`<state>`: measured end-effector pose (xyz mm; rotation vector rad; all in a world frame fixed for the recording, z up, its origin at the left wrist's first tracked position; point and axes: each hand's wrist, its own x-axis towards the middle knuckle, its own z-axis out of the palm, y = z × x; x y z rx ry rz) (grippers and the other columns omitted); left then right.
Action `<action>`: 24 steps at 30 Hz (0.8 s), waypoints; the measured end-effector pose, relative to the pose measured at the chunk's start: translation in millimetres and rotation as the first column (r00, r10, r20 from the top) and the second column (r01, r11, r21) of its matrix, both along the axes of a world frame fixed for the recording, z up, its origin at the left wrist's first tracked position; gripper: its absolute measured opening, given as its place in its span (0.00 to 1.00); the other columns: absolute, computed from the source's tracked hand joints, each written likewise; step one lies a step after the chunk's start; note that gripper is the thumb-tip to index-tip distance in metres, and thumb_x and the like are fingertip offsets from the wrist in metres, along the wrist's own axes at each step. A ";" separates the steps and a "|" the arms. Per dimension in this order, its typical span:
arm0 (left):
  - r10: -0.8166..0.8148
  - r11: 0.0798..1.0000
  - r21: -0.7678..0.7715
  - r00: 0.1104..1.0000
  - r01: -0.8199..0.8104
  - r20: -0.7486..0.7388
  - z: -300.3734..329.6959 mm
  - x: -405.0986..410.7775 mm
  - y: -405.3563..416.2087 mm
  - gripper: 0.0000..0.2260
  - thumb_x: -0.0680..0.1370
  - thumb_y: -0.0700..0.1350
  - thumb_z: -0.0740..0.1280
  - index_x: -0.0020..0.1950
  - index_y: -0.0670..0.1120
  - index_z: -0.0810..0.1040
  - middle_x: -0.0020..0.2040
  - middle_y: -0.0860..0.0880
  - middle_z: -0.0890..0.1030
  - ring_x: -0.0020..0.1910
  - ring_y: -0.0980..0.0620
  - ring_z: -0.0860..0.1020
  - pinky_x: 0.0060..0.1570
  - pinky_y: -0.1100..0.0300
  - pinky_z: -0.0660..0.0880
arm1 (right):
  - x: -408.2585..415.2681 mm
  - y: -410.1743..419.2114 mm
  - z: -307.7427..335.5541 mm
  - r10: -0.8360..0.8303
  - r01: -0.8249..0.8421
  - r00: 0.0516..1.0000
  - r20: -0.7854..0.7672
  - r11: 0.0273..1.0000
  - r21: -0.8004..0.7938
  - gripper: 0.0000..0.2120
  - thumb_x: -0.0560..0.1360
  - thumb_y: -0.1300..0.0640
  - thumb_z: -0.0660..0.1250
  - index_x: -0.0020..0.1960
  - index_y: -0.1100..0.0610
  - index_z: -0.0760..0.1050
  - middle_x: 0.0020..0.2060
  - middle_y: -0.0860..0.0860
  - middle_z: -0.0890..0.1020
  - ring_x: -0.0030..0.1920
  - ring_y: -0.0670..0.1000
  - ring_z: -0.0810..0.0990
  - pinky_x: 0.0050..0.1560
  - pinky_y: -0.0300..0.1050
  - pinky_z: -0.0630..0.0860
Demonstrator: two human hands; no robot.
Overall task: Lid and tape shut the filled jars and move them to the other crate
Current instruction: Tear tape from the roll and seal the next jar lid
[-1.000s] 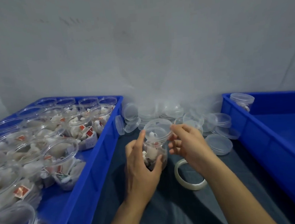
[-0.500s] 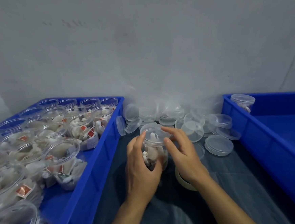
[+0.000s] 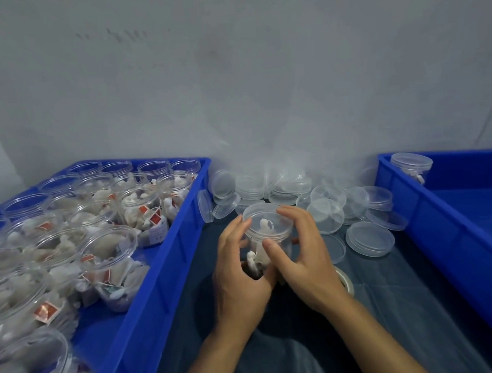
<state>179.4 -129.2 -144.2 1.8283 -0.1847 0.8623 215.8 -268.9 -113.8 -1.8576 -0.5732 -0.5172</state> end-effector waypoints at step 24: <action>-0.137 0.990 0.001 0.979 0.139 -0.152 1.3 -5.1 -4.7 0.42 0.73 0.54 0.77 0.81 0.66 0.59 0.70 0.65 0.77 0.65 0.63 0.79 0.59 0.60 0.81 | 1.9 -2.8 1.0 -0.019 0.023 0.993 0.119 0.999 -0.029 0.20 0.73 0.44 0.74 0.63 0.48 0.79 0.64 0.46 0.75 0.68 0.47 0.76 0.64 0.31 0.69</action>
